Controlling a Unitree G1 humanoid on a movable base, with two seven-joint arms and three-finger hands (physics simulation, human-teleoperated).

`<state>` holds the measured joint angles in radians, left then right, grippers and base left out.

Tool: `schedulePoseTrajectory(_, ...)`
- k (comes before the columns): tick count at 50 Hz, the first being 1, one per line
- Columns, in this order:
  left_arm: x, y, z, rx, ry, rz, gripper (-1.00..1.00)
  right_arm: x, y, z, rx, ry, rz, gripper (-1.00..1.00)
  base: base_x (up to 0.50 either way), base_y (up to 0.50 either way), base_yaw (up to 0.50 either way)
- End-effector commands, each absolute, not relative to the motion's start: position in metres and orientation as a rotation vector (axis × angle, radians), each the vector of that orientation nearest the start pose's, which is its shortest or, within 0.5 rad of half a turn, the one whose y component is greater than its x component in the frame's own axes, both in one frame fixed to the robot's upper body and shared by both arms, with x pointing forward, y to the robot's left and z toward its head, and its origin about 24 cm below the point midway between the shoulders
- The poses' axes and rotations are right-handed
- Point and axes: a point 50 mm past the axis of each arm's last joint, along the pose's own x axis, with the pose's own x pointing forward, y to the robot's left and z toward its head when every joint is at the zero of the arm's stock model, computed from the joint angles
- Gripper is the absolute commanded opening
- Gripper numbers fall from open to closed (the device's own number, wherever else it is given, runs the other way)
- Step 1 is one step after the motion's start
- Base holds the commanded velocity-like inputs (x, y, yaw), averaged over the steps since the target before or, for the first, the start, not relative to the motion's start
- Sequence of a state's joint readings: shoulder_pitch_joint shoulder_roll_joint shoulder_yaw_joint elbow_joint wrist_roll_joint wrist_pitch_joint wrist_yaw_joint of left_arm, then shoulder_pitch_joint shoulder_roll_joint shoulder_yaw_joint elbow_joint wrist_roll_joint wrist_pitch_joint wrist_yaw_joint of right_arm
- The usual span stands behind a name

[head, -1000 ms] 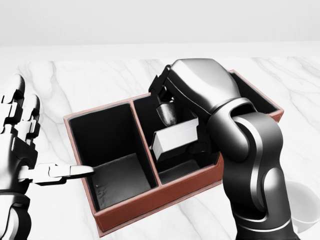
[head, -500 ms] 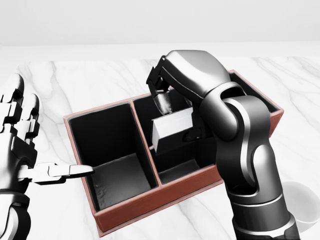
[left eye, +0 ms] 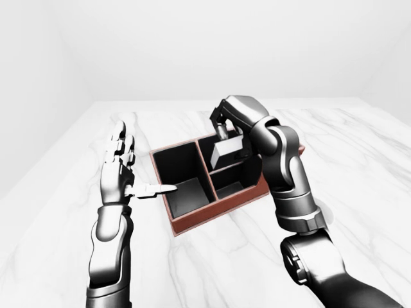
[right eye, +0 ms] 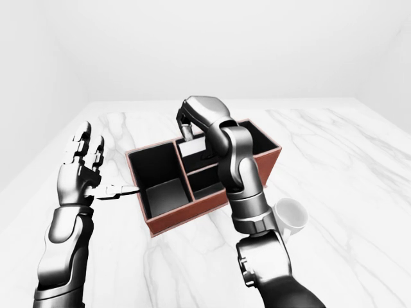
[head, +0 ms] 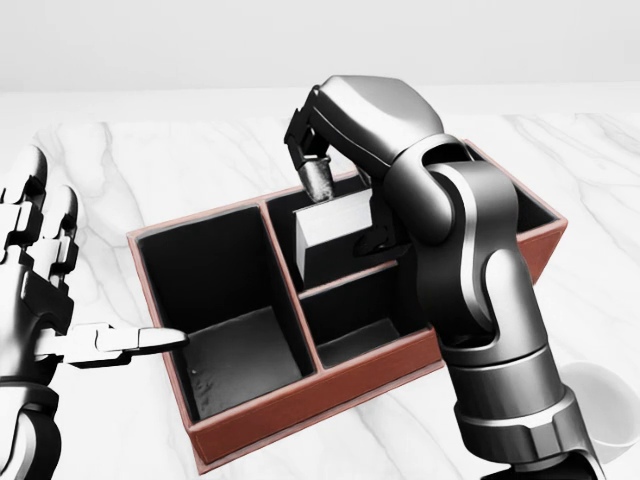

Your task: Pick up the book and place it in the front compartment of the caddy.

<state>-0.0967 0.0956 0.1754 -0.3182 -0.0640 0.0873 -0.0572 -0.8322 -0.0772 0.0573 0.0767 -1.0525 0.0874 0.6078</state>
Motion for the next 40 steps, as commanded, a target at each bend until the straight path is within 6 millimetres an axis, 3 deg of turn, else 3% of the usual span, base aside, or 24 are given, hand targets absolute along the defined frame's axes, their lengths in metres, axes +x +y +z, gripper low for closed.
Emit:
schedulePoseTrajectory(1, 0.257, 0.193, 0.134, 0.052, -0.331, 0.069, 0.95, 0.353, -0.076, 0.246, -1.254, -0.373, 0.265, -1.0, 0.0, 0.0, 0.0)
schedulePoseTrajectory(40, 0.257, 0.194, 0.135, 0.056, -0.335, 0.073, 0.95, 0.373, -0.069, 0.247, -1.251, -0.381, 0.248, -1.0, 0.0, 0.0, 0.0)
